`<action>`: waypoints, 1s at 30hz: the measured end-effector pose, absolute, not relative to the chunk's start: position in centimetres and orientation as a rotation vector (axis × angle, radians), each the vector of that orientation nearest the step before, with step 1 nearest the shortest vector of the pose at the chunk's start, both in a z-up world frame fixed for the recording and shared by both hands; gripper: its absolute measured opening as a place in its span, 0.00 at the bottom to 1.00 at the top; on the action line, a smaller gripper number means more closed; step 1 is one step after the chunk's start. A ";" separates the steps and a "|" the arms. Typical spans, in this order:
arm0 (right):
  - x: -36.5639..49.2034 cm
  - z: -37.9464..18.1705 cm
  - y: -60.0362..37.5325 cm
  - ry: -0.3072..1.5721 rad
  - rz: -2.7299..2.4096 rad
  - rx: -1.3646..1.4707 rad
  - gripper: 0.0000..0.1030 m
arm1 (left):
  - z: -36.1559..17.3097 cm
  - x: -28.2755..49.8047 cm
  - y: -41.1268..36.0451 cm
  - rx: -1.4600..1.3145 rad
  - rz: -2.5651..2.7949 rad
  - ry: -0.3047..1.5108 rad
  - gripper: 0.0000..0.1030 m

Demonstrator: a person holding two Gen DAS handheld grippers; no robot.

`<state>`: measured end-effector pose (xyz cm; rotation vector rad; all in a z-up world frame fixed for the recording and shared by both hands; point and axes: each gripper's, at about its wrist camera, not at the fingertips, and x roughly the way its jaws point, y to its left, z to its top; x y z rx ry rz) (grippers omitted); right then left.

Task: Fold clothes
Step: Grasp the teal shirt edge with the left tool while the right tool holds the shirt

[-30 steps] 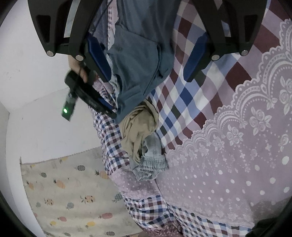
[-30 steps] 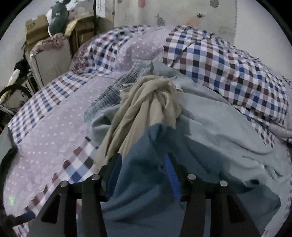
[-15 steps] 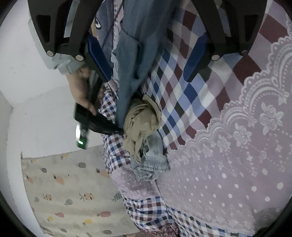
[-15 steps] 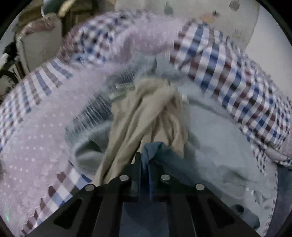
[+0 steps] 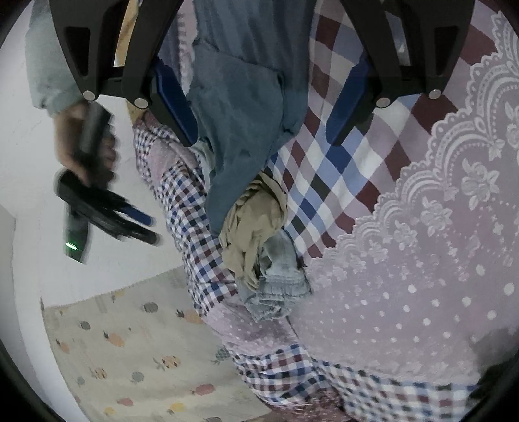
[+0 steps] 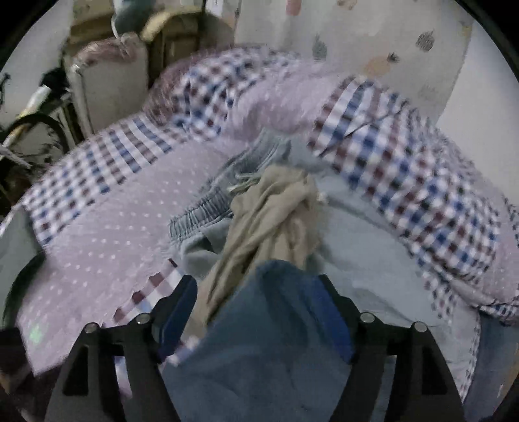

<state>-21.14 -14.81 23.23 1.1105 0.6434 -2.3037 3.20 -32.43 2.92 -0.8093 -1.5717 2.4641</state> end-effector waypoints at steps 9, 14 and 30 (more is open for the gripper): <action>-20.0 26.8 8.5 0.414 -2.548 1.203 0.80 | 5.2 2.7 -30.9 -0.803 2.588 -1.335 0.81; -19.8 21.2 22.6 0.099 -2.683 1.360 0.80 | 5.4 1.4 -29.8 -0.844 2.634 -1.232 0.81; -9.1 9.4 31.6 0.105 -2.646 1.263 0.53 | 4.6 -7.1 -23.4 -1.106 2.700 -0.689 0.72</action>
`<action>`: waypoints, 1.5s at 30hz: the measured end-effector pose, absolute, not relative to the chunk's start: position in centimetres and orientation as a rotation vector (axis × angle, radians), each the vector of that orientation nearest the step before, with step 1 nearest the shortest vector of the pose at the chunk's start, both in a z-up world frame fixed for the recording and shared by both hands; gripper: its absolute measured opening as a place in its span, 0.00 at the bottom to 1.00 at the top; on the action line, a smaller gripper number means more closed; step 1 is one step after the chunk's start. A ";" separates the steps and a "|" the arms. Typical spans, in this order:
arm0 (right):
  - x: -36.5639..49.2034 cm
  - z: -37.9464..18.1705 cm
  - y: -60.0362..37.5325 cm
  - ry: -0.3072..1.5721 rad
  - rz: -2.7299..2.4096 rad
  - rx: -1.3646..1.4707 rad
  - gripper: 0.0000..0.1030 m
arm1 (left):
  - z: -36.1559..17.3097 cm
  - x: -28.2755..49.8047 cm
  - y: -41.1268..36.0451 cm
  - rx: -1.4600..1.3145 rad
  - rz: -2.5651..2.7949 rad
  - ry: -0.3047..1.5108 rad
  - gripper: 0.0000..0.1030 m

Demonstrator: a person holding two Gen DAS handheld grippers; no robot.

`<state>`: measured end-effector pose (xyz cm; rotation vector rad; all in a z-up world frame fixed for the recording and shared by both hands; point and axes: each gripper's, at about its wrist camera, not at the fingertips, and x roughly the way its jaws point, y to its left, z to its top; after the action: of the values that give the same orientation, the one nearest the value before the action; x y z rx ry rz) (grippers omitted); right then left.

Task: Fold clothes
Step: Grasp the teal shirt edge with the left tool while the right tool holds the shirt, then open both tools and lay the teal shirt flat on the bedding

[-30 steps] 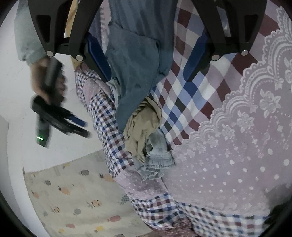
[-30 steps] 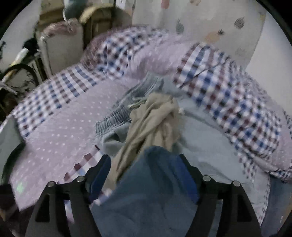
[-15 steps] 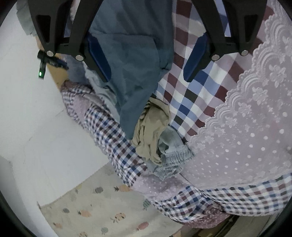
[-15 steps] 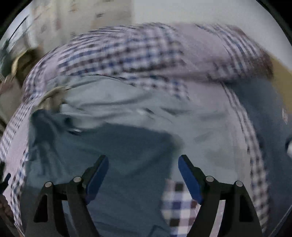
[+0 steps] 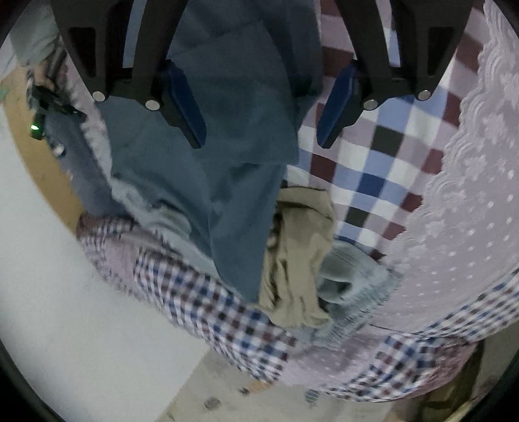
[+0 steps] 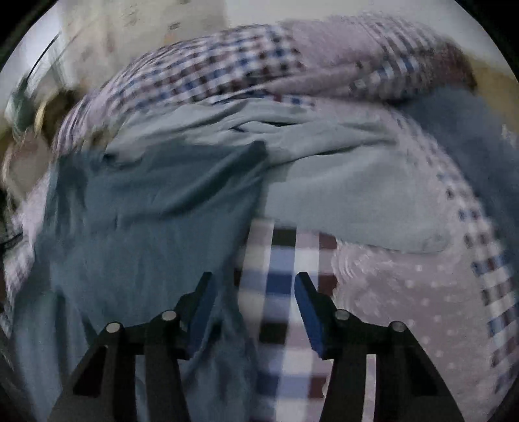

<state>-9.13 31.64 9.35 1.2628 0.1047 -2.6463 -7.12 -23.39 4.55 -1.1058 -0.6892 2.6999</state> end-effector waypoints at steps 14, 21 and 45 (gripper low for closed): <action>-7.3 5.0 28.6 0.391 -2.699 1.196 0.04 | 2.8 -11.7 -21.7 -1.305 2.682 -0.662 0.21; -8.1 4.9 32.1 0.117 -2.691 1.286 0.02 | 5.3 -11.5 -21.9 -1.121 2.771 -0.688 0.05; 9.7 15.1 32.6 -0.094 -2.948 0.878 0.66 | 6.5 11.1 -23.7 -1.168 2.772 -0.805 0.76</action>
<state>9.72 32.59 15.14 0.8781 -0.0941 -2.9482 11.15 -23.68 6.52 -1.1684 -0.8051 2.7725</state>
